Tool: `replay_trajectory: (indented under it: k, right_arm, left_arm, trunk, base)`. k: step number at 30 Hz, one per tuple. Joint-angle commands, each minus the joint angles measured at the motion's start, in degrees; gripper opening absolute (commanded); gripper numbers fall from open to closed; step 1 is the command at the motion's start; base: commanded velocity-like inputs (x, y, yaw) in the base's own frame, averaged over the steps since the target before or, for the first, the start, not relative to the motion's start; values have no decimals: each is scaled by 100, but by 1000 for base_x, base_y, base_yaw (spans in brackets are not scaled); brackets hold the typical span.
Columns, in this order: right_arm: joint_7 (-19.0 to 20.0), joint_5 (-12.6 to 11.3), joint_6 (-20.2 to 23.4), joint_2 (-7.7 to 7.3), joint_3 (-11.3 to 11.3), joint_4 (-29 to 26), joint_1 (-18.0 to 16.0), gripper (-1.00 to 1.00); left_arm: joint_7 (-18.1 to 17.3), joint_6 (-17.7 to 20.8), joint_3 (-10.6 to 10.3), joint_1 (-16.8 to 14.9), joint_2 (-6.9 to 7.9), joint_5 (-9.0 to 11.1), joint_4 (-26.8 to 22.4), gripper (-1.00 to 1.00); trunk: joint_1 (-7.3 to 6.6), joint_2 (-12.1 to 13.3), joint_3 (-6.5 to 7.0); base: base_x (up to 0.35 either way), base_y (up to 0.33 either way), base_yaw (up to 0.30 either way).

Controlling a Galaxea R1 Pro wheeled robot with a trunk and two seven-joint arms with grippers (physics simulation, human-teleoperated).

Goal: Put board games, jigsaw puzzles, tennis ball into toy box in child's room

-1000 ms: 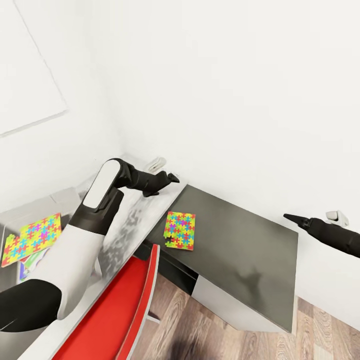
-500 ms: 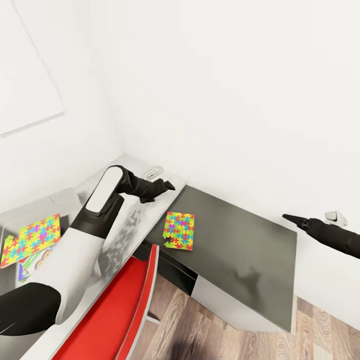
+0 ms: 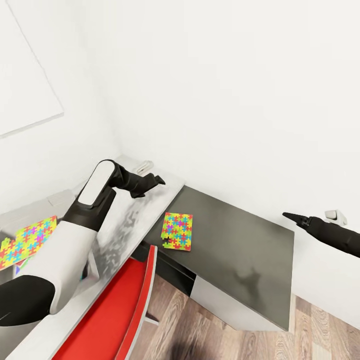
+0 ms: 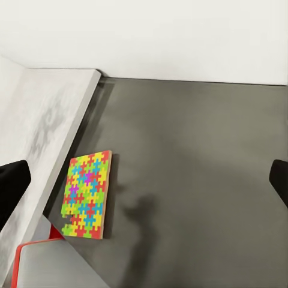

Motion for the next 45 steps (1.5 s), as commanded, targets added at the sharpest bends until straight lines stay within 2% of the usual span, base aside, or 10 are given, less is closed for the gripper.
replay_trajectory:
  k: [1,36,45]
  right_arm:
    - [58,56,26,0,-7,-1,-6,100]
    - [47,50,26,-1,-25,-2,-11,100]
    - [28,8,26,-11,-35,-17,25,100]
  left_arm:
    - [57,-2,-12,-7,5,54,-5,100]
    - [95,37,-22,-54,5,68,-40,100]
    - [88,-8,-27,111,101,105,-208,100]
  trunk:
    - [3,-10,-10]
    - [3,-10,-10]
    - [3,-10,-10]
  base:
    - [0,0,0]
    - [0,0,-4]
    - [0,0,-183]
